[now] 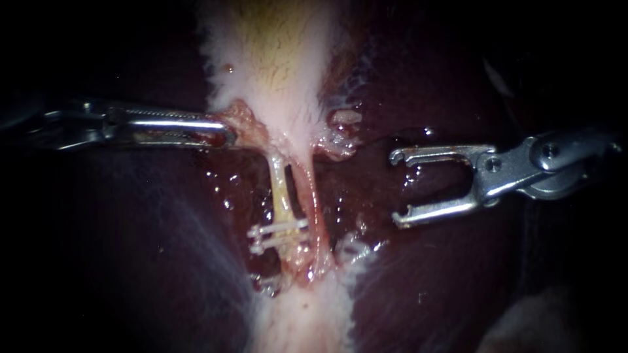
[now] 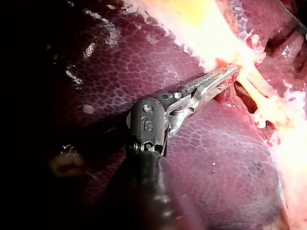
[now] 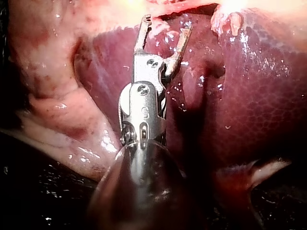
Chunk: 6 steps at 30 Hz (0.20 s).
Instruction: Going back second clip left tube
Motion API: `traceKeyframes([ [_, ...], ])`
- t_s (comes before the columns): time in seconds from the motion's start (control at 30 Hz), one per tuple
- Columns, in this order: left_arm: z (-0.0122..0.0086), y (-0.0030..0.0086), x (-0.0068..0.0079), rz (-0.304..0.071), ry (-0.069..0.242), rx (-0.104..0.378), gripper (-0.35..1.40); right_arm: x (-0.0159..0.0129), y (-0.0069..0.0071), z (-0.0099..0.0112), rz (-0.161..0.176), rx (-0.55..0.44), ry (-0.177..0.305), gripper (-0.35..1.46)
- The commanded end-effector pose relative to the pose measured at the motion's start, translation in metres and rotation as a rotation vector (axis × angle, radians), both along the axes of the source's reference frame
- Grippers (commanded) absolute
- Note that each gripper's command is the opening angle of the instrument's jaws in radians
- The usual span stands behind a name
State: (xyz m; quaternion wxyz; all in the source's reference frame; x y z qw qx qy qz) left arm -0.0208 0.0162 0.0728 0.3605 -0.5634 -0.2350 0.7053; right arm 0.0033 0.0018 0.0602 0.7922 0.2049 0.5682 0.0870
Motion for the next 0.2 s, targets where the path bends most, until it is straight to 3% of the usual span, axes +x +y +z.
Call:
traceKeyframes([
  [0.03, 0.0000, 0.0000, 0.0000, -0.001, 0.001, 0.000, -0.35, 0.0000, 0.0000, 0.0000, 0.000, 0.000, 0.000, 0.50],
  [0.2, 0.0000, 0.0000, 0.0000, -0.001, 0.001, 0.000, -0.35, 0.0000, 0.0000, 0.0000, 0.000, 0.000, 0.000, 0.50],
])
